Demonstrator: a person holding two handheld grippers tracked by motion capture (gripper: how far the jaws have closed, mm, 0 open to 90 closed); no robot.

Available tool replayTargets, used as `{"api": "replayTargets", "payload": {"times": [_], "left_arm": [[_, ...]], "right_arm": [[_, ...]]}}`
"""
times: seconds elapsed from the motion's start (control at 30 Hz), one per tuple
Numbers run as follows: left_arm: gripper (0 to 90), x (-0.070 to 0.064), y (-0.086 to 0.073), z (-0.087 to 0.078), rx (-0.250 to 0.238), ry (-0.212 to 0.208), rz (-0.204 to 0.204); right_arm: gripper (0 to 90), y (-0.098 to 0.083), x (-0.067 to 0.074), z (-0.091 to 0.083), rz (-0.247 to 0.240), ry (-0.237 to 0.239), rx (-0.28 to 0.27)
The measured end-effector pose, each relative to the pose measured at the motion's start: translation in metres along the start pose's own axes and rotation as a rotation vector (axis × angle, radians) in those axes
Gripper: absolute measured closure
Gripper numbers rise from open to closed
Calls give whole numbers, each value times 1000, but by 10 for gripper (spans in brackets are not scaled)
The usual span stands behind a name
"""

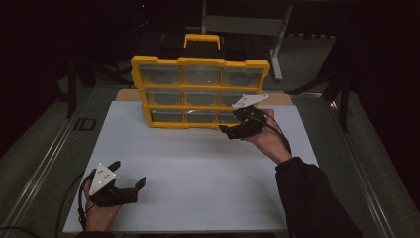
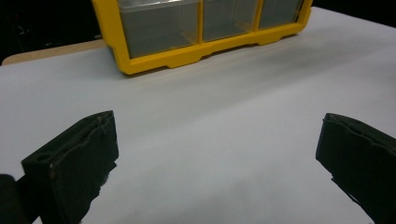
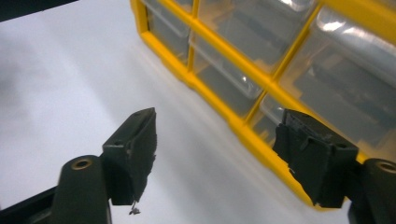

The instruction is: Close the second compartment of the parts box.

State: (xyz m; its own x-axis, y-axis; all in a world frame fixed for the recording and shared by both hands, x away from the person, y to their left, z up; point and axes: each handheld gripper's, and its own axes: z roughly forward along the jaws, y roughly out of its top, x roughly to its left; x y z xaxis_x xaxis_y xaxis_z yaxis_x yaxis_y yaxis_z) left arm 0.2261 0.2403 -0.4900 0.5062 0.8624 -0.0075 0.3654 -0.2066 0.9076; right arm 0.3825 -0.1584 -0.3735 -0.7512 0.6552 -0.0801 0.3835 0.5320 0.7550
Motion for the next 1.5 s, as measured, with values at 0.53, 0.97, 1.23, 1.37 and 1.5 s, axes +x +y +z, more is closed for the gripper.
{"api": "replayTargets", "payload": {"times": [0.53, 0.97, 1.23, 1.37, 1.5], "left_arm": [[0, -1, 0, 1, -6, -7, 3], [0, 2, -1, -1, -7, 0, -8], [0, 4, -2, -1, -4, 0, -13], [0, 5, -2, 0, -8, -1, -11], [0, 7, -1, 0, -10, -4, -11]], "right_arm": [[195, -71, 10, -10, 26, -21, -5], [166, -130, 6, -29, 64, -48, -76], [141, -184, 11, -39, 121, -88, -164], [139, -197, 11, -43, 120, -83, -198], [130, -203, 12, -45, 99, -86, -216]]}}
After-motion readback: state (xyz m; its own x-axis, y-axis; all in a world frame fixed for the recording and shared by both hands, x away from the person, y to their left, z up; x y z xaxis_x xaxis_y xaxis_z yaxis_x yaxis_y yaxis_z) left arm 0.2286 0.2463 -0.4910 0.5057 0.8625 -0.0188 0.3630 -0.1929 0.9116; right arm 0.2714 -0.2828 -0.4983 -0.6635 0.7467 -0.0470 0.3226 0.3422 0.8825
